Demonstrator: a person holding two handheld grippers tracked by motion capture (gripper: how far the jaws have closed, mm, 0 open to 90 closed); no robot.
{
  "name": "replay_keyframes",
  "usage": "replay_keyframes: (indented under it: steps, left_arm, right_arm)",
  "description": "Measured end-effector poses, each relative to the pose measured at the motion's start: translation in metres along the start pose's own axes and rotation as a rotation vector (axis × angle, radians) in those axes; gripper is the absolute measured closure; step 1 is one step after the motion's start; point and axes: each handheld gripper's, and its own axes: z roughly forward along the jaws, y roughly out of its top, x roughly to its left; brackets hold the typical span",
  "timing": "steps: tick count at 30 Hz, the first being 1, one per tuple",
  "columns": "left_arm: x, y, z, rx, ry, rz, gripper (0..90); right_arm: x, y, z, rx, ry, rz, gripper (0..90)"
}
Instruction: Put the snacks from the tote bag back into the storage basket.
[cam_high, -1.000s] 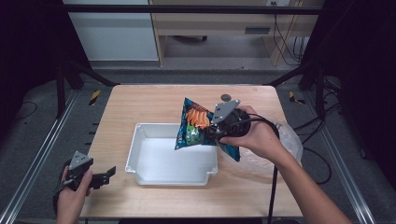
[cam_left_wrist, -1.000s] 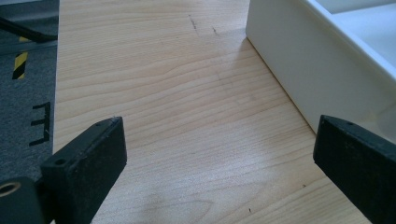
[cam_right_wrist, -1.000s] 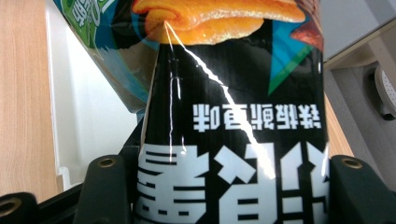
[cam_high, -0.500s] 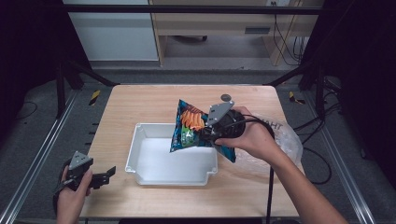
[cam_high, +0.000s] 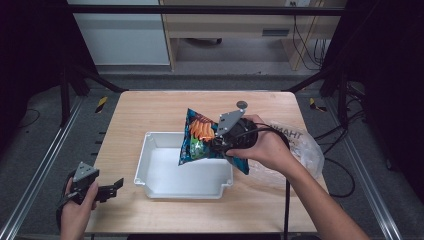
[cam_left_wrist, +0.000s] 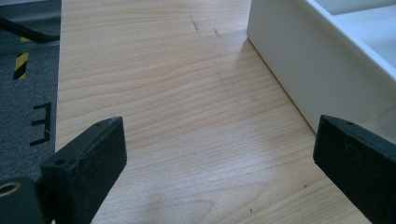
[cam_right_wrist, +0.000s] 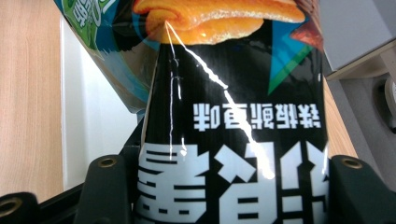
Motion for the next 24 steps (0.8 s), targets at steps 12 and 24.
replay_keyframes:
  steps: [12,24]
  left_arm:
    - [0.001,0.000,-0.001,-0.005,0.005,-0.005,2.5]
    - [0.002,0.000,-0.002,-0.013,0.011,-0.010,2.5]
  right_arm:
    - [0.002,0.006,0.007,-0.003,0.011,-0.008,41.0]
    - [0.005,0.011,0.015,-0.003,0.025,-0.018,41.0]
